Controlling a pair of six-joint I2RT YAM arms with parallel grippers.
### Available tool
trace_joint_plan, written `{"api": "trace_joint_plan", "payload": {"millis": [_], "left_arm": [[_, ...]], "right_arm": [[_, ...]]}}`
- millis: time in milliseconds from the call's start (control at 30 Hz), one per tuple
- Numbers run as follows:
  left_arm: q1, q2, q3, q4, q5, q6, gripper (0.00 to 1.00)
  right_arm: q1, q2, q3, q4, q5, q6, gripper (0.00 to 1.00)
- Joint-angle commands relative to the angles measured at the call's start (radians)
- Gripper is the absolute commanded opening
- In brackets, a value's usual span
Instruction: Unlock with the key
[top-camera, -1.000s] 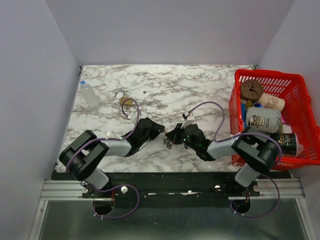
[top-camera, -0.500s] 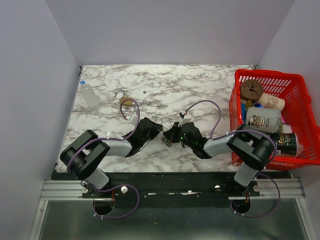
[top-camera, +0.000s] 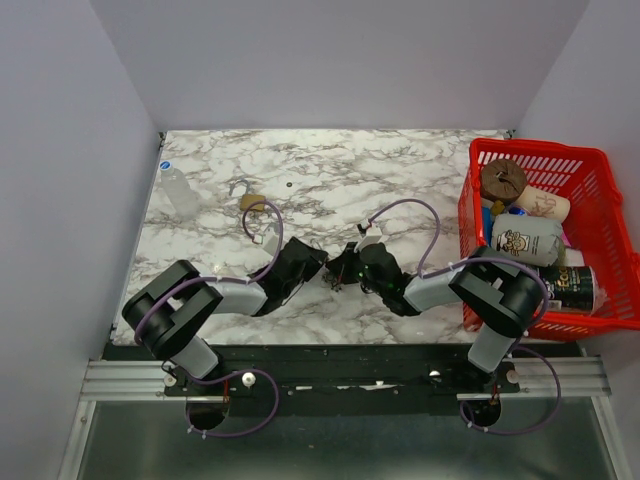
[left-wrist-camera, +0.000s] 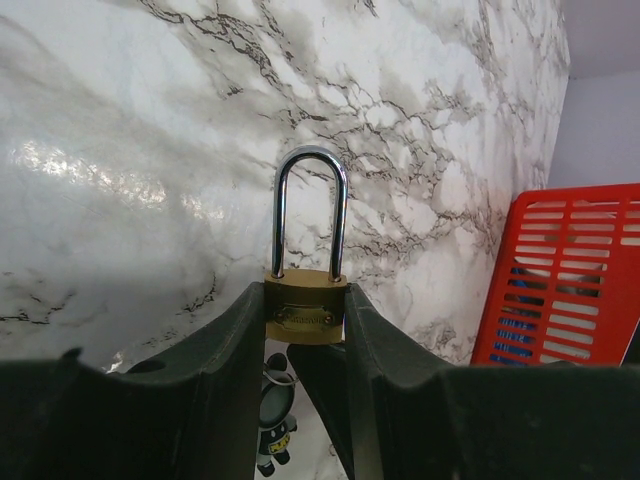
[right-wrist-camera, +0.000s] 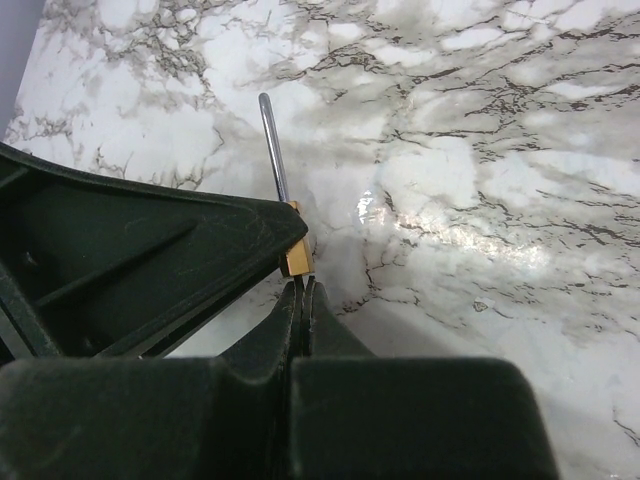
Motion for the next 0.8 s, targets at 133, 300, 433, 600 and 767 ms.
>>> {"api": "trace_joint_plan", "payload": {"millis": [133,300,433,600,767], "left_arm": [[-0.063,-0.027,-0.015,0.02,0.117,0.018,0.0],[-0.063,-0.053,0.037,-0.095,0.086,0.11,0.0],[-0.063,-0.085,0.066,-0.152,0.051,0.144,0.0],[-0.06,-0.131,0.031,-0.103,0.038,0.159,0.0],[-0.049,-0.205,-0.027,-0.011,0.06,0.231,0.0]], "right_arm": [[-0.008,-0.021,0.031,0.13,0.107,-0.028,0.01],[-0.008,-0.089,0.01,0.058,0.084,-0.056,0.02],[-0.009,-0.124,-0.016,0.042,0.057,-0.056,0.02],[-0.011,-0.121,-0.041,0.088,-0.009,-0.008,0.01],[-0.027,-0.156,-0.061,0.11,-0.067,0.042,0.01]]}}
